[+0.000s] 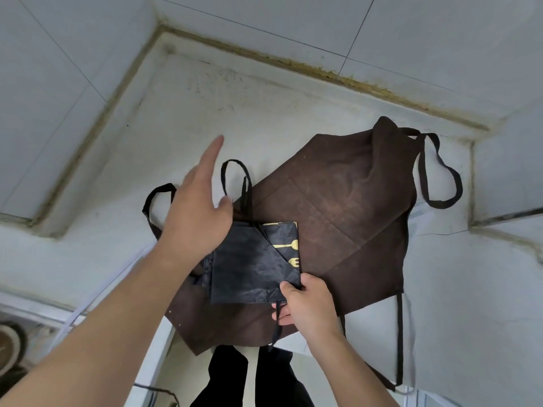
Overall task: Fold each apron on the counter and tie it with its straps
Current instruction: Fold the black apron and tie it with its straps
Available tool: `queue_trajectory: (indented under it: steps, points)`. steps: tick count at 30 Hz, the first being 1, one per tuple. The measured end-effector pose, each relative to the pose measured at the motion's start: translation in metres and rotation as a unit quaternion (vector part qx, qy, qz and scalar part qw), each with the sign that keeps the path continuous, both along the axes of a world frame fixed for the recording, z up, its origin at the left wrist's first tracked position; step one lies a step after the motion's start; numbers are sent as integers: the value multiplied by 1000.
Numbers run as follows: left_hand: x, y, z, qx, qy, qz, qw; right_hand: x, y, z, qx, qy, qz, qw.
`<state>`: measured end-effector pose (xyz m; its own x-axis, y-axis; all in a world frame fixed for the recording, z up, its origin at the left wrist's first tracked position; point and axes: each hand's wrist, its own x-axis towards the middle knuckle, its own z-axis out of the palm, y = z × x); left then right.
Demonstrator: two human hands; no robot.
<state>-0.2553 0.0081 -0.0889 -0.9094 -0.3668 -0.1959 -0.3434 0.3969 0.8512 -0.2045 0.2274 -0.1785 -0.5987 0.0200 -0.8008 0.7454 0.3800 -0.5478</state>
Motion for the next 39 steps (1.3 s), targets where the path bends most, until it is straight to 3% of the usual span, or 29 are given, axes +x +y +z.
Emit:
queue_trajectory:
  steps: [1, 4, 6, 7, 9, 11, 12, 13, 16, 20, 23, 25, 29, 31, 34, 36, 39]
  points:
    - [1, -1, -5, -23, 6, -2, 1000, 0, 0, 0, 1, -2, 6, 1000]
    - [-1, 1, -3, 147, 96, 66, 982, 0, 3, -3, 6, 1, 15, 1000]
    - [-1, 9, 0, 92, 117, 65, 987, 1, 4, -1, 8, 2, 14, 1000]
    - [2, 14, -3, 42, 96, 33, 994, 1, 3, 1, 10, 3, 15, 1000]
    - [13, 26, -22, -18, -43, -91, 995, 2, 1, 8, 13, 18, 11, 1000]
    - [32, 35, -47, -57, -171, -220, 959, 2, -1, 15, 14, 47, 5, 999]
    - [43, 38, -60, -62, -197, -237, 949, 2, -2, 18, 16, 61, 5, 998]
    - [50, 39, -72, -41, -193, -216, 956, 3, -2, 21, 25, 82, 12, 996]
    - [55, 36, -85, 147, -167, -52, 974, 7, -4, 23, 116, 220, 92, 964]
    - [44, 30, -79, 362, -189, 39, 912, 21, -22, 33, 219, 389, 249, 859]
    - [55, 25, -78, 418, -168, 45, 892, 29, -40, 35, 191, 446, 343, 804]
    - [58, 24, -78, 387, -159, 65, 906, 35, -50, 30, 187, 442, 387, 788]
    - [57, 27, -79, 339, -151, 106, 922, 41, -59, 17, 244, 349, 375, 824]
    - [55, 24, -81, 285, -142, 82, 945, 43, -59, 11, 244, 358, 366, 824]
    - [54, 17, -86, 32, -142, -10, 989, 45, -56, 8, 237, 422, 384, 787]
    - [55, 14, -91, -137, -123, -46, 982, 45, -54, 6, 233, 451, 393, 767]
    - [61, 9, -96, -137, -121, -34, 983, 45, -54, 4, 224, 432, 416, 768]
